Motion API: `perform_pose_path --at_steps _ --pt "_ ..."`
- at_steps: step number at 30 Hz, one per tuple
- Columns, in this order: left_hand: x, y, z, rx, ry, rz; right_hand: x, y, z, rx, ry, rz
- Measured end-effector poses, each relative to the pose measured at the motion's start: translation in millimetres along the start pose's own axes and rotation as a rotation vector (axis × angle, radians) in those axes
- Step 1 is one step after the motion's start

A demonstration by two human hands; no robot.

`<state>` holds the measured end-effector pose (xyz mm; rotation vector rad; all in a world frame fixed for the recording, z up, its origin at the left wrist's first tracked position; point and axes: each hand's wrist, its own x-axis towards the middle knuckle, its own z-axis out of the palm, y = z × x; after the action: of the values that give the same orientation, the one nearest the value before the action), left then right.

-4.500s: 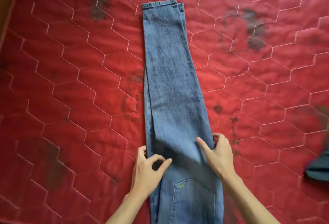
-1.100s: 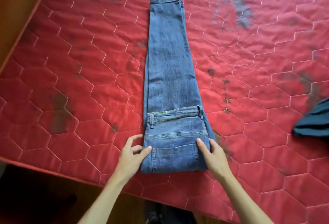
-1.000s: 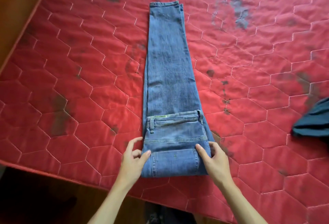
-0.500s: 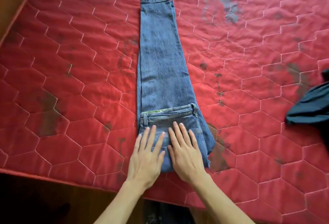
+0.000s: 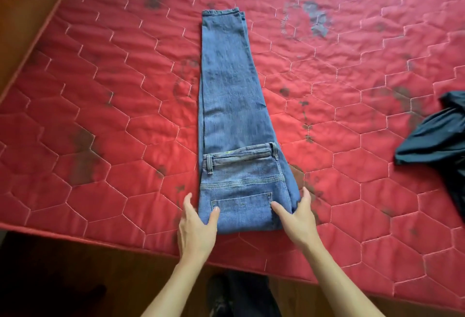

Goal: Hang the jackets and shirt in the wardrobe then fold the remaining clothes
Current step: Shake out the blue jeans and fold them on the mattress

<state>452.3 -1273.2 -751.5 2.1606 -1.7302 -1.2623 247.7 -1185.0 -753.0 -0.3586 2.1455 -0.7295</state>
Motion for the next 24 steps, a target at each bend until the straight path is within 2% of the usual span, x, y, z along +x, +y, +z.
perform_pose_path --at_steps 2,5,9,14,19,21,24 --pt "8 -9 -8 -0.008 -0.057 -0.069 -8 0 -8 0.067 -0.05 0.044" --pt "6 -21 -28 -0.026 -0.155 -0.106 -31 6 -18 0.033 -0.092 -0.029" --pt "-23 -28 -62 -0.214 -0.27 0.057 -58 9 -33 0.074 -0.156 -0.094" --pt "-23 -2 -99 -0.403 -0.222 0.194 -67 -31 -57 0.166 -0.219 -0.174" --pt "12 57 -106 -0.619 -0.172 0.117 -26 -85 -66 0.375 -0.182 -0.084" --pt "39 77 -100 -0.625 -0.114 0.101 -4 -107 -62 0.412 -0.146 -0.072" --pt "82 93 -88 -0.355 -0.053 0.151 31 -135 -50 0.405 -0.117 -0.099"
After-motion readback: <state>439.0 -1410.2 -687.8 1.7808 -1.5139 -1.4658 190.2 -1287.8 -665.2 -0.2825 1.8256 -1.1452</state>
